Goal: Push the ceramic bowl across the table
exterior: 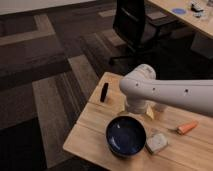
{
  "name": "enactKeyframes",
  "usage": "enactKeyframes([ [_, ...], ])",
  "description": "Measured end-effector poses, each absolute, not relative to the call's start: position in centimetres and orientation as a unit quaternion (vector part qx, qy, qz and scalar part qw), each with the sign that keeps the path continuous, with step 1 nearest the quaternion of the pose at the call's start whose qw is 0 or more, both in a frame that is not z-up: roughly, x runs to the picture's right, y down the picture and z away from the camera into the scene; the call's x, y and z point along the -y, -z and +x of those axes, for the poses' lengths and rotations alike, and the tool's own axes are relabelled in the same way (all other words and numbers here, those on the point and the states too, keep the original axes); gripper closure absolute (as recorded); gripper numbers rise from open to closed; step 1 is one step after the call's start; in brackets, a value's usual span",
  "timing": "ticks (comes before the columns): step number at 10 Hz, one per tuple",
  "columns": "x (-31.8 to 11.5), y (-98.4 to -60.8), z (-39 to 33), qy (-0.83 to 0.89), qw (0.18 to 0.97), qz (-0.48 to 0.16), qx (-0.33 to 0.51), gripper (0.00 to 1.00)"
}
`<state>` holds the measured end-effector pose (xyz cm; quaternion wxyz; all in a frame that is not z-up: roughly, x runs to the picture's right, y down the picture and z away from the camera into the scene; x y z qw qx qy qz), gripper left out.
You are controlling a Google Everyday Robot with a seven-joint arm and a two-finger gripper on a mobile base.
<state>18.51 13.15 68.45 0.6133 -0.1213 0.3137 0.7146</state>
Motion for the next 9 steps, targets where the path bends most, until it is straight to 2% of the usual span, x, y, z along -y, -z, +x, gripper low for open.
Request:
enactKeyframes([
  [4, -13.2, -68.5, 18.8, -0.713, 0.614, -0.119, -0.317, 0.2],
  [6, -13.7, -68.7, 23.1, -0.714, 0.606, -0.094, -0.336, 0.2],
  [9, -15.5, -70.7, 27.8, -0.715, 0.617, -0.09, -0.315, 0.2],
])
